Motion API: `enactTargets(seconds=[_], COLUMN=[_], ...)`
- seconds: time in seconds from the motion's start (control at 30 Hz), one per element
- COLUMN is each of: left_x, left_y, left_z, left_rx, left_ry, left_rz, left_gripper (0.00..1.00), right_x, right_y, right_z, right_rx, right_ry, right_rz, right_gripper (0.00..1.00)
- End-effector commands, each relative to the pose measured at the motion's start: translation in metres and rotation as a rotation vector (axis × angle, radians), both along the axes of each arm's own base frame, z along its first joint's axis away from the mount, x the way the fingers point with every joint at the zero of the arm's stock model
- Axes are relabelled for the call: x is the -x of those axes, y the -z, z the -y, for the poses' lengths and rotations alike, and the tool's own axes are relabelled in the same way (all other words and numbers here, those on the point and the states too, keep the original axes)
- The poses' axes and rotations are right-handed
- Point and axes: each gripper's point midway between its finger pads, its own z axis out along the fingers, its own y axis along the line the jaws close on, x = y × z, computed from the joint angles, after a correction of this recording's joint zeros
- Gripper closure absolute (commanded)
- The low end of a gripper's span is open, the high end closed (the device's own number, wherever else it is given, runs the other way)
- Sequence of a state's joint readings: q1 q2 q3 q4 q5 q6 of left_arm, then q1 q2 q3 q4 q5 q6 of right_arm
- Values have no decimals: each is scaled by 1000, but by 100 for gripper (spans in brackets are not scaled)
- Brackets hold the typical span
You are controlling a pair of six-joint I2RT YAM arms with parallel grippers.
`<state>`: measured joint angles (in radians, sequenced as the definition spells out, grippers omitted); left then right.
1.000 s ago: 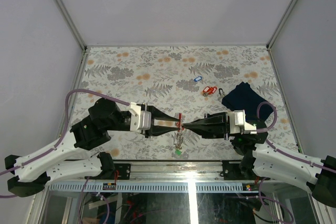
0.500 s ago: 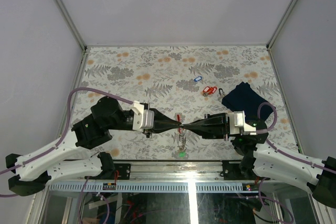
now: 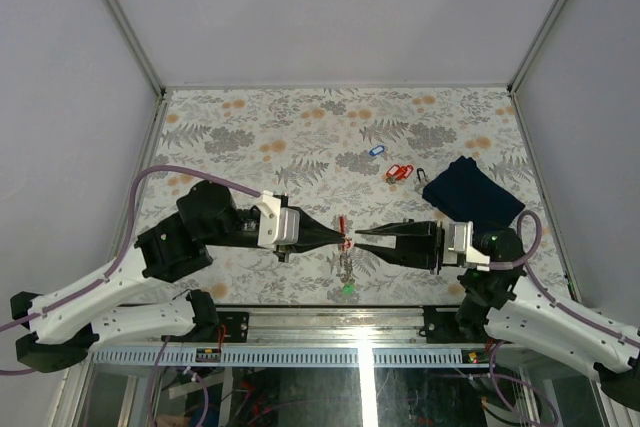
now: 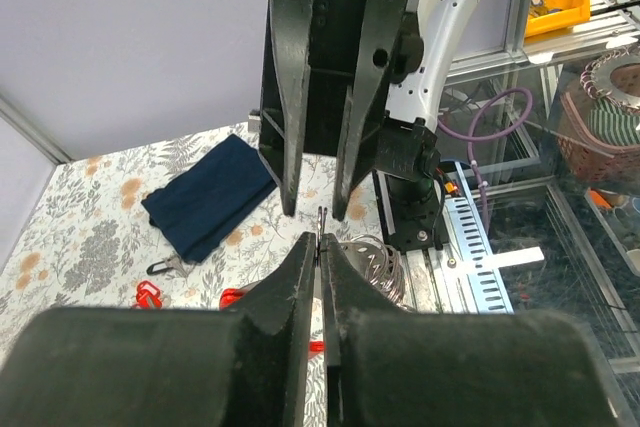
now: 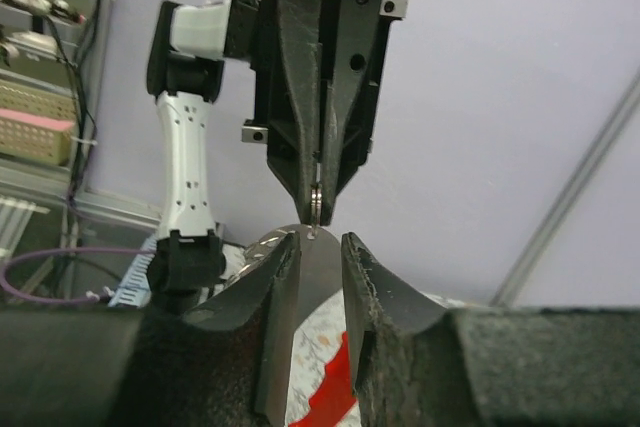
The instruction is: Put the keys on the keyring
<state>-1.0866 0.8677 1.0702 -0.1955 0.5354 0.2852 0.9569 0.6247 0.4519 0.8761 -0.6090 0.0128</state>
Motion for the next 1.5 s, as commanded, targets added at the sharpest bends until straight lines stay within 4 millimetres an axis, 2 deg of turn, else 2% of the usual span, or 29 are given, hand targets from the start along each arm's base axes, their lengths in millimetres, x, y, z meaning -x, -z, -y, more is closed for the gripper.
enactTargets(seconds=[0.0,0.2,0.4,0.83,1.13,1.3,1.47], left_x=[-1,-8,-14,-16,-17,-18,-18], left_y=[-24,-15,-9,-1,1,3,3], left_z=[-5,-4,-1,3,4,4,5], left_rx=[44,-20,-80,-125,-134,-140,-142], left_ry=[-18,-46,-63,-57,-60,-60,-58], left_rz=[51,43,36,28,29,29,30], left_gripper=[100,100,100,100,100,100,100], right_x=[-15,-22,-20,-16,-16,-18,-18], right_y=[-11,7,11,0,-2,-7,-5], right_z=[7,3,-2,-2,-2,1,0], right_rx=[76,282,364,329,314,288,290], right_ry=[129,152,123,103,103,124,121], right_rz=[23,-30,-45,-21,-13,-8,-12], right_gripper=[69,66,66,68,70,74,73])
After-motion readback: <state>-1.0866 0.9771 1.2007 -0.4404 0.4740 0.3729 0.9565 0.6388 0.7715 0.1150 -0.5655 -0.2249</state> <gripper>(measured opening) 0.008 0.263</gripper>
